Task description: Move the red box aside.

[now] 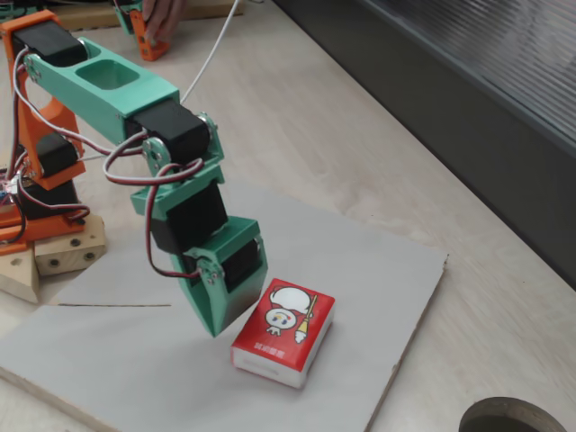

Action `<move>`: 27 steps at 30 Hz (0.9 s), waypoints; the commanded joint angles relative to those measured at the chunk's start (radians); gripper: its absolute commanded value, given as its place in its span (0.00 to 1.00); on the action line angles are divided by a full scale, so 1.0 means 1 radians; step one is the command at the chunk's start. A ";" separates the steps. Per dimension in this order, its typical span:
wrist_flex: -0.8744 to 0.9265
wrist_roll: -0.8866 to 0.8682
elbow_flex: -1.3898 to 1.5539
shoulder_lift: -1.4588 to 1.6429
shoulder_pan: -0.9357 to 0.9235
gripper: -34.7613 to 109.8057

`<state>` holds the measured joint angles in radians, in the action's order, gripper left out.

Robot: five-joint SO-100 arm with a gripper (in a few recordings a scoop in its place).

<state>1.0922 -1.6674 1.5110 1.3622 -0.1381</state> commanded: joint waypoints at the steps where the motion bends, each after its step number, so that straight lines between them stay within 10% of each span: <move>1: 0.014 -0.020 -0.011 0.009 -0.008 0.26; 27: 0.002 -0.018 -0.078 -0.063 -0.003 0.26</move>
<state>1.0922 -1.6674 1.4910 1.2901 -0.1335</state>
